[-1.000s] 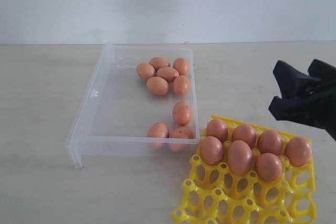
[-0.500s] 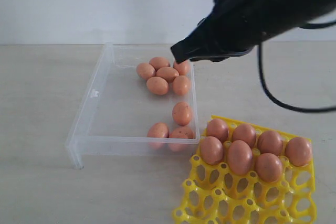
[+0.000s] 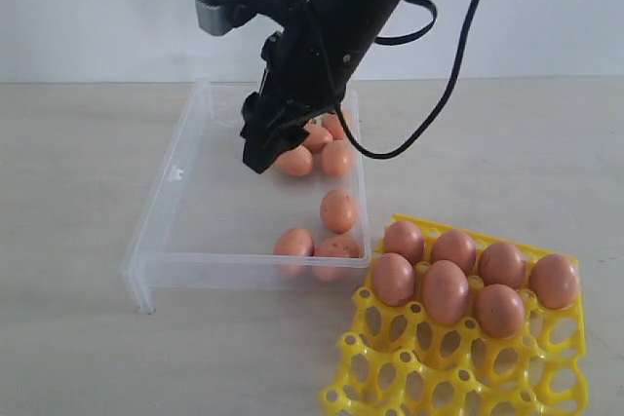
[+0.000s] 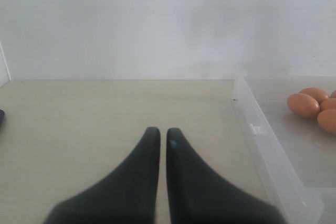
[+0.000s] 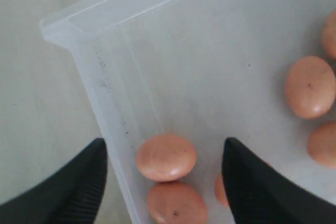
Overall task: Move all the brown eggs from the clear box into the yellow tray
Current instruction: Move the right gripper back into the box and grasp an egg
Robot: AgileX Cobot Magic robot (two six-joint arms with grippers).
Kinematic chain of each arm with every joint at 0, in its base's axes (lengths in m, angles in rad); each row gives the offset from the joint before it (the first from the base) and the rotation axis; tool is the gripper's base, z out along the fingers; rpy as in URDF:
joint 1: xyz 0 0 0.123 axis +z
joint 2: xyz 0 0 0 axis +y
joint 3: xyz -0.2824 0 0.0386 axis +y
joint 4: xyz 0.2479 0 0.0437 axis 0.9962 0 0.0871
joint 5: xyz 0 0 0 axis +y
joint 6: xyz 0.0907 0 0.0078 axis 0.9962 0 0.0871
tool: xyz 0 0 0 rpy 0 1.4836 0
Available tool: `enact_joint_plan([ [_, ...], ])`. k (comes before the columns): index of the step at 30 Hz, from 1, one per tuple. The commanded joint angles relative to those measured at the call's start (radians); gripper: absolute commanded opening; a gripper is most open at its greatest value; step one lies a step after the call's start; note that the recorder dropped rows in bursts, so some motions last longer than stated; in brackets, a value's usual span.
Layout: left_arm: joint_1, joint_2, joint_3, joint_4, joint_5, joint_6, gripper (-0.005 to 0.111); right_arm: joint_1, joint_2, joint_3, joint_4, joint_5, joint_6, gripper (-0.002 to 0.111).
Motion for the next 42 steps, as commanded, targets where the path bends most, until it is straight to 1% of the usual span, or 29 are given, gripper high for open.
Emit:
enact_joint_plan([
  [1,-0.001,-0.004,0.004,0.002,-0.004,0.000,0.004,0.018,0.055,-0.003,0.002,-0.164,-0.083,0.059],
  [5,-0.001,-0.004,0.004,0.002,-0.004,0.000,0.004,0.044,0.126,-0.003,-0.010,-0.363,-0.238,0.059],
  [7,-0.001,-0.004,0.004,0.002,-0.004,0.000,0.004,0.056,0.160,-0.003,-0.050,-0.438,-0.279,0.059],
  [9,-0.001,-0.004,0.004,0.002,-0.004,0.000,0.004,0.066,0.191,-0.003,-0.104,-0.481,-0.273,0.059],
  [12,-0.001,-0.004,0.004,0.002,-0.004,0.000,0.004,0.068,0.237,-0.003,-0.193,-0.487,-0.168,0.059],
  [16,-0.001,-0.004,0.004,0.002,-0.004,0.000,0.004,0.068,0.270,-0.003,-0.374,-0.501,0.043,0.059],
  [25,-0.001,-0.004,0.004,0.002,-0.004,0.000,0.004,0.062,0.282,-0.003,-0.587,-0.613,0.190,0.059],
  [36,-0.001,-0.004,0.004,0.002,-0.004,0.000,0.004,0.026,0.346,-0.003,-0.599,-0.634,0.240,0.059],
  [42,-0.001,-0.004,0.004,0.002,-0.004,0.000,0.004,0.002,0.369,-0.003,-0.599,-0.643,0.377,0.059],
])
